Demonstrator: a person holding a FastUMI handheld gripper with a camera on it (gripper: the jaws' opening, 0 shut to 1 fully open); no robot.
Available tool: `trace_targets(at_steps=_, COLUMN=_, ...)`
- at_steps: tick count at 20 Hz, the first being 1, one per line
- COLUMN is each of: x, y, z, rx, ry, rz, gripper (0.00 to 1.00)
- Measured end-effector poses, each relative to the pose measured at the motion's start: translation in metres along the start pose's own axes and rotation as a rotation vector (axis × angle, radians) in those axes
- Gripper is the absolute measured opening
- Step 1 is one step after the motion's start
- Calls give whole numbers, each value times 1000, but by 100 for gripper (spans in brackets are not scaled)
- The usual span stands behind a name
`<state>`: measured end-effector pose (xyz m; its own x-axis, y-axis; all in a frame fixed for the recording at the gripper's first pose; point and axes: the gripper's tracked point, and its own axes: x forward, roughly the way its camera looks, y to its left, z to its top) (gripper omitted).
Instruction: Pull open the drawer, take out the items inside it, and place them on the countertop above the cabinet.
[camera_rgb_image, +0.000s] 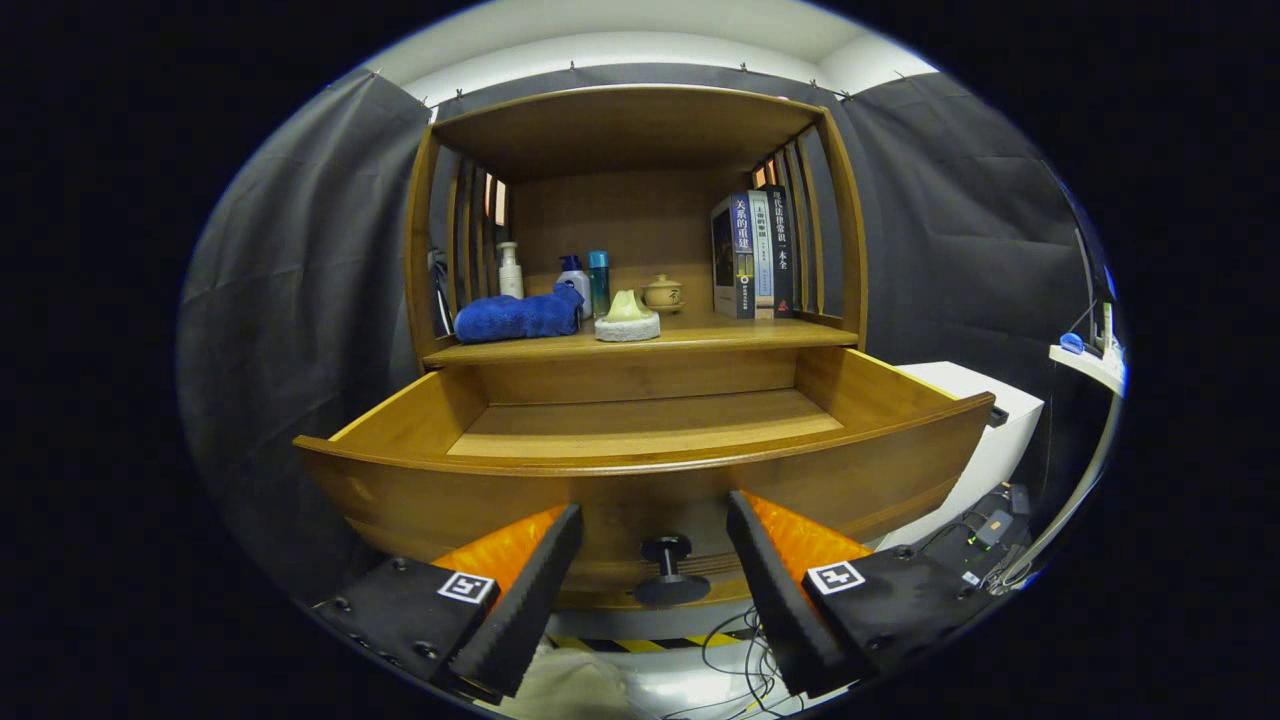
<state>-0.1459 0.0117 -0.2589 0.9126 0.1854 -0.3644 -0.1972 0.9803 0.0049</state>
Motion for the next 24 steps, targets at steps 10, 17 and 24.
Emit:
trace_targets(at_steps=10, x=74, y=5, z=27, rx=-17, ry=-10, rz=0, gripper=98)
trace_targets(at_steps=17, x=114, y=6, z=41, rx=1, ry=-15, rz=-2, gripper=98)
trace_targets(at_steps=24, x=149, y=6, z=50, rx=-3, ry=-17, rz=-4, gripper=98)
